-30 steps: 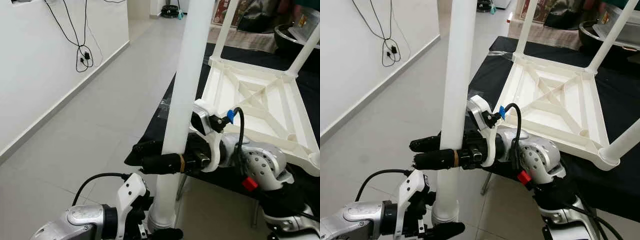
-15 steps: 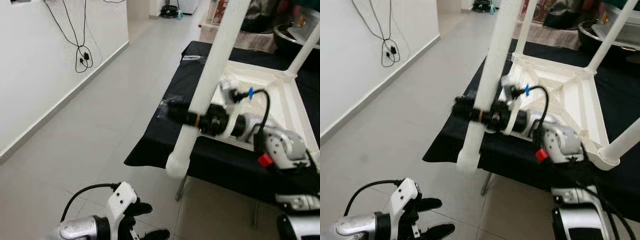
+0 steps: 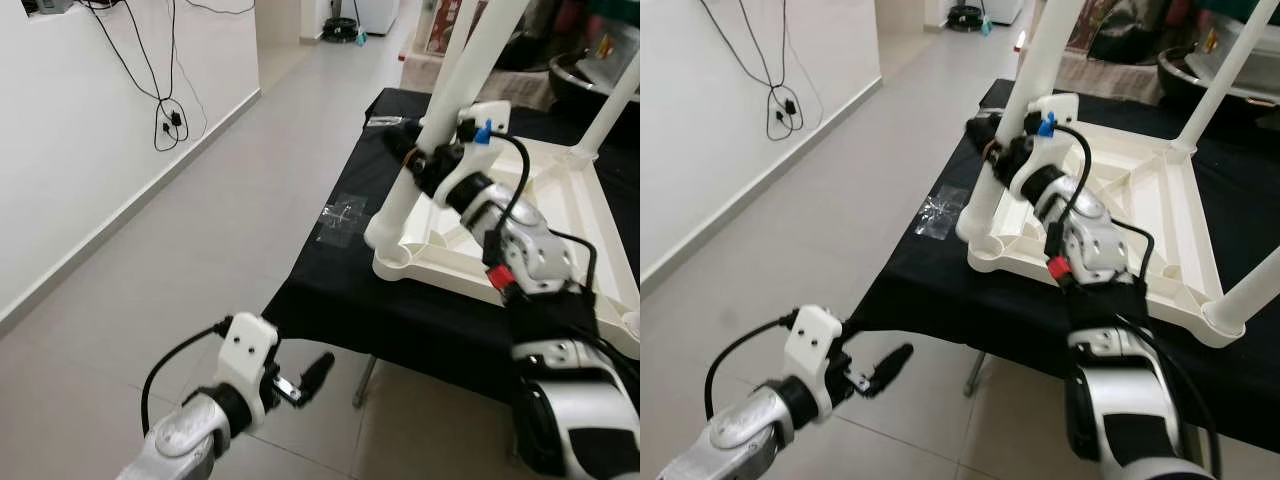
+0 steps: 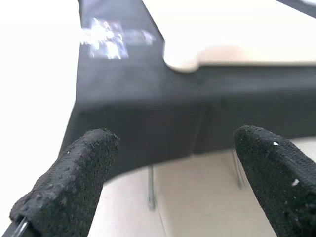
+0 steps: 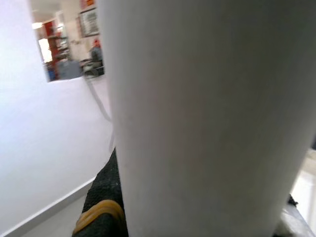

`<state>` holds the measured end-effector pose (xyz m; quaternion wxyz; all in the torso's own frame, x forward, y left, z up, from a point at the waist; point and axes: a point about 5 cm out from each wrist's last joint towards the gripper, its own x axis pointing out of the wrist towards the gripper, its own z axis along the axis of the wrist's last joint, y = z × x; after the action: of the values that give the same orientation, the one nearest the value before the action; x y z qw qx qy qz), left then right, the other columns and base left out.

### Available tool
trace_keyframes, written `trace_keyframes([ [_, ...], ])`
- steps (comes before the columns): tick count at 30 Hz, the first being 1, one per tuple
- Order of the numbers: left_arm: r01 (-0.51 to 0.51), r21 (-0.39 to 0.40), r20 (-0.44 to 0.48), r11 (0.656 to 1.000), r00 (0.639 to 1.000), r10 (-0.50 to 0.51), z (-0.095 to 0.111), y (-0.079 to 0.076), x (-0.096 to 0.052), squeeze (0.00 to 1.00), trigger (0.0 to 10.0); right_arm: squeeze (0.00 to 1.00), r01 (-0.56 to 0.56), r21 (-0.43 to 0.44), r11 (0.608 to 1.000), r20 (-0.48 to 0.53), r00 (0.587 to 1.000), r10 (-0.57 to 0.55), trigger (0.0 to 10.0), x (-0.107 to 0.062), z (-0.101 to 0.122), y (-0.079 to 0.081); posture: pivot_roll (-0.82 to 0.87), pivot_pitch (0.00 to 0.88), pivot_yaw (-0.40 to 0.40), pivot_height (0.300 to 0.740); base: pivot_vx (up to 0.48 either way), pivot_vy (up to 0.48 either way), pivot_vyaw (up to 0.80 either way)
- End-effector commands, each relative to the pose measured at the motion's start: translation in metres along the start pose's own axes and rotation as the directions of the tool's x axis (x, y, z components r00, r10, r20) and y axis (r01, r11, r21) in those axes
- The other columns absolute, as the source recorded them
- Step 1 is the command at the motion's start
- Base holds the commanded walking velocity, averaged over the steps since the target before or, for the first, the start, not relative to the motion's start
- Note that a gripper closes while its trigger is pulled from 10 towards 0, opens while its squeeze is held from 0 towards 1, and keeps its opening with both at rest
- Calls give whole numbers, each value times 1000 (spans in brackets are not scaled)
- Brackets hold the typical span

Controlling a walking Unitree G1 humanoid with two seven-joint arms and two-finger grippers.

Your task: Building children table

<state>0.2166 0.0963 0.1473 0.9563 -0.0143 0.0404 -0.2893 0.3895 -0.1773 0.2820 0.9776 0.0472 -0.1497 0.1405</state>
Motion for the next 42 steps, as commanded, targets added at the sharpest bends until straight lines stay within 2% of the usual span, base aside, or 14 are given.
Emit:
trace_keyframes([
  [1, -24, 9, -12, 1000, 1000, 24, -4, -1, 1, 0, 10000, 0, 24, -18, 1000, 32, 999, -23, 10000, 3, 2, 1, 112, 92, -79, 740, 0, 0, 0],
  [7, -24, 24, -20, 999, 999, 25, -8, -8, 2, 0, 10000, 0, -3, -11, 1000, 27, 1000, 3, 10000, 9, -2, 5, 108, 115, -82, 740, 0, 0, 0],
  [11, -27, 23, -24, 999, 999, 28, -10, -14, -1, 0, 10000, 0, -8, -96, 995, 20, 1000, 10, 10000, 10, -2, -2, 105, 126, -85, 740, 0, 0, 0],
  [16, -30, 25, -27, 999, 999, 31, -12, -17, -1, 0, 10000, 0, -60, -109, 992, -7, 998, 59, 10000, 13, -5, -6, 101, 138, -86, 740, 0, 0, 0],
  [18, -28, 27, -28, 999, 999, 28, -12, -18, -2, 0, 10000, 0, -149, -76, 986, -33, 989, 147, 10000, 15, -5, -5, 101, 164, -91, 740, 0, 0, 0],
  [20, -28, 24, -29, 999, 999, 28, -11, -19, -3, 0, 10000, 0, -297, -32, 954, -51, 954, 295, 10000, 16, 0, -2, 102, 164, -92, 740, 0, 0, 0],
  [22, -31, 19, -30, 999, 999, 32, -11, -20, -4, 0, 10000, 0, -354, -22, 935, -53, 934, 353, 10000, 16, 4, -1, 105, 172, -97, 740, 0, 0, 0],
  [24, -35, 14, -33, 999, 999, 36, -11, -20, -6, 0, 10000, 0, -450, -54, 892, -78, 892, 445, 10000, 14, 8, -1, 106, 186, -93, 740, 0, 0, 0],
  [28, -35, 13, -35, 999, 999, 35, -11, -20, -7, 0, 10000, 0, -495, -33, 868, -86, 867, 491, 10000, 12, 7, -1, 107, 187, -91, 740, 0, 0, 0],
  [30, -34, 14, -37, 999, 999, 35, -10, -21, -8, 0, 10000, 0, -596, -56, 801, -161, 797, 582, 10000, 5, -2, 0, 116, 197, -95, 740, 0, 0, 0],
  [32, -34, 14, -37, 999, 999, 35, -10, -21, -8, 0, 10000, 0, -596, -56, 801, -161, 797, 582, 10000, 5, -2, 0, 116, 197, -95, 740, 0, 0, 0],
  [35, -37, 11, -35, 999, 999, 37, -9, -22, -10, 0, 10000, 0, -662, -76, 746, -252, 736, 628, 10000, -2, -14, -2, 118, 209, -93, 740, 0, 0, 0],
  [38, -38, 9, -34, 999, 999, 38, -8, -23, -11, 0, 10000, 0, -673, -65, 737, -278, 721, 635, 10000, -5, -17, -5, 119, 212, -94, 740, 0, 0, 0],
  [42, -36, 7, -42, 999, 998, 36, -9, -24, -13, 0, 10000, 0, -619, -75, 782, -271, 767, 581, 10000, -5, -11, -19, 118, 206, -88, 740, 0, 0, 0],
])
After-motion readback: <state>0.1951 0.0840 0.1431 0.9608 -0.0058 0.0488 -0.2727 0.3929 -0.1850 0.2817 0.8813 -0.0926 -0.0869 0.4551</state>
